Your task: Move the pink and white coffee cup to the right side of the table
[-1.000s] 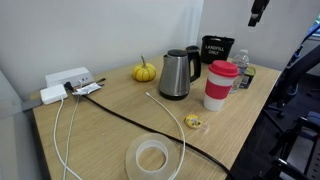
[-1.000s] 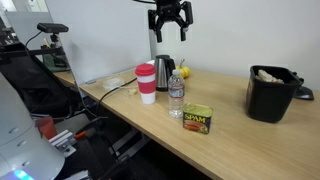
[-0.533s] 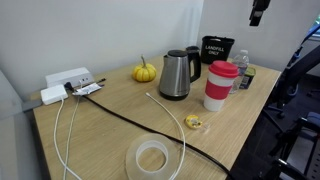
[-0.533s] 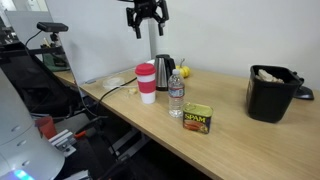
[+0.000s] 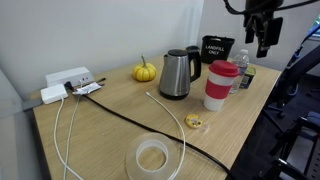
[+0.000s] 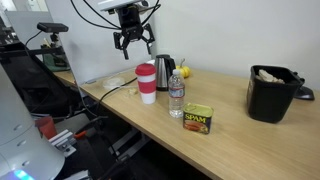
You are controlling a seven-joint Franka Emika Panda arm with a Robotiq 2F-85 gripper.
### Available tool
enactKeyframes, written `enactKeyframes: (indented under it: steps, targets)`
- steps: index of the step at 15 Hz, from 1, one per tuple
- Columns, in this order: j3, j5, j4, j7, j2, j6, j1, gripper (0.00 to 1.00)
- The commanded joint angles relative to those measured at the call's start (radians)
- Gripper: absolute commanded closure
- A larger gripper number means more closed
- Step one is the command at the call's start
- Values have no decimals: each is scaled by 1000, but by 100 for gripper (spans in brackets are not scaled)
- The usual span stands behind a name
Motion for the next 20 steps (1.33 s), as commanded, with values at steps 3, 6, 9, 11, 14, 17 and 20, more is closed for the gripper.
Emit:
enactKeyframes:
  steps: [3,6,9,11,14,17,20]
  targets:
    - [40,-70,3,5,19,-3,18,0]
    - [36,-69,3,5,19,-3,16,0]
    - [35,-69,3,5,19,-3,16,0]
    - [35,-69,3,5,19,-3,16,0]
    - [76,-86,16,6,15,-33,46,0]
    - [126,-85,25,-20,12,-70,99,0]
    - [188,-128,35,-25,37,-63,153,0]
